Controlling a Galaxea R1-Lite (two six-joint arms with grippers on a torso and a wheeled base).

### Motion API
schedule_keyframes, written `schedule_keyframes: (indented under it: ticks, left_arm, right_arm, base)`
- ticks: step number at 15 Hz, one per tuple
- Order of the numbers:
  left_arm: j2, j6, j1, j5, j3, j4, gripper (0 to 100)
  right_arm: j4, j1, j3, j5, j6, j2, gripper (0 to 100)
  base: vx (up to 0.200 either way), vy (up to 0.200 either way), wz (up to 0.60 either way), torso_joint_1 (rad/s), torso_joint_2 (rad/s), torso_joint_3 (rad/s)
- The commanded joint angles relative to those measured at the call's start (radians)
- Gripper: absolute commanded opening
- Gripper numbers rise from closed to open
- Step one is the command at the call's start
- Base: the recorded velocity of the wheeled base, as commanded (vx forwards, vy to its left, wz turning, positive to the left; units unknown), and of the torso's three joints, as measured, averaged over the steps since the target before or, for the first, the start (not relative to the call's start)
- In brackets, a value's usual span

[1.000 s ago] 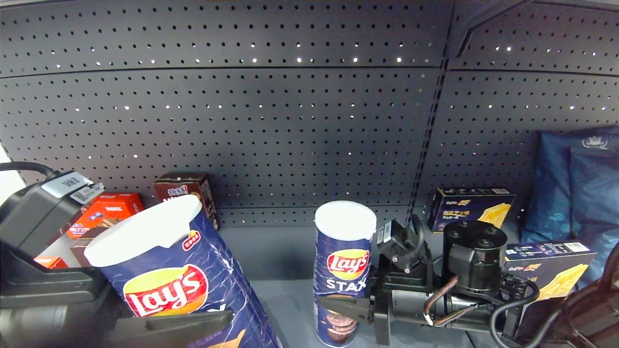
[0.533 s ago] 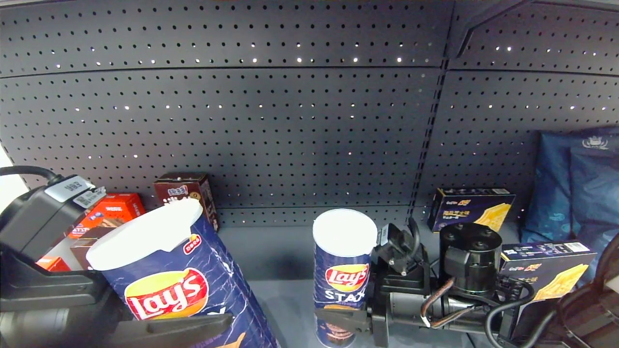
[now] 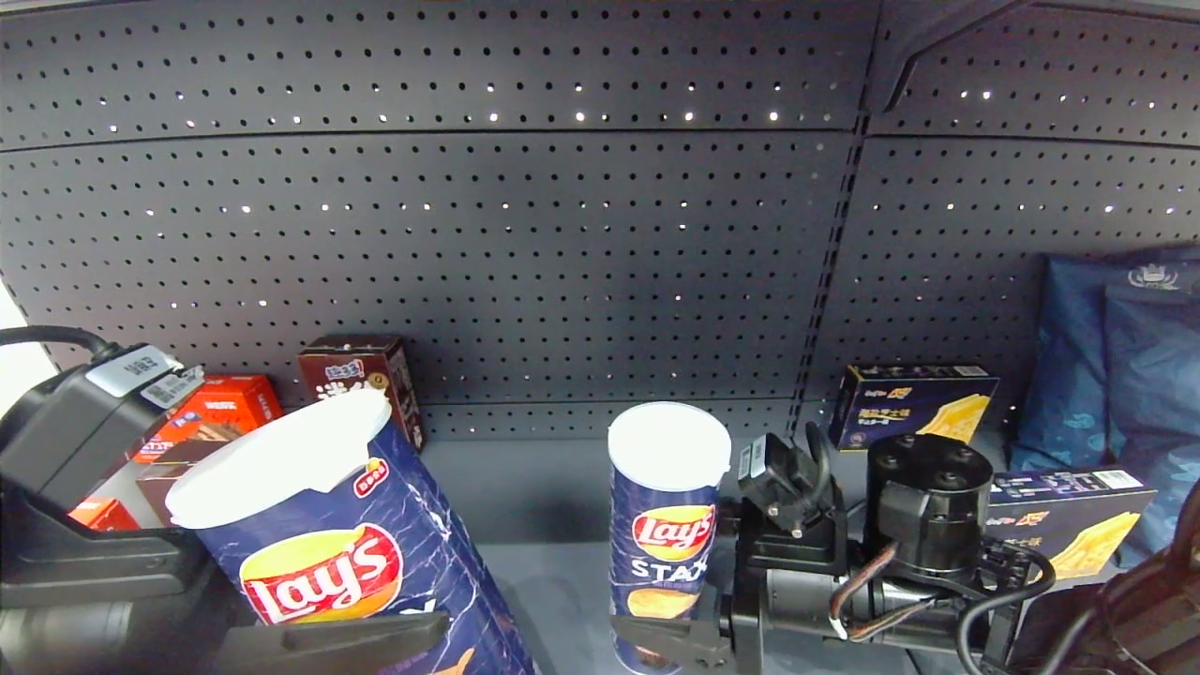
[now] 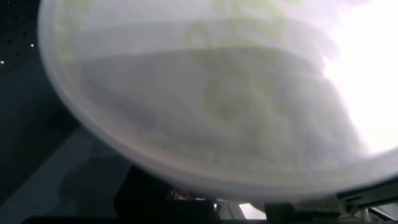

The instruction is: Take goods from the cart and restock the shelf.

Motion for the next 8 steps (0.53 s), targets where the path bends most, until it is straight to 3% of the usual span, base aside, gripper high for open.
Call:
schedule_keyframes:
  ticks: [1,8]
  left_arm:
    - [0.0,0.0,-0.001,0.0,0.001,-0.001,0]
    - [0.0,0.0,-0.001,0.0,0.001,-0.001,0]
  right_arm:
    - [-0.002,-0.007,0.016,0.002,0.0,-0.046,100]
    - [0.01,-0.021,0.157,0.012,0.0,-0.252,100]
  base:
    - [0.0,0.0,0.0,0.0,0.0,0.0]
    - [0.0,0.0,0.0,0.0,0.0,0.0]
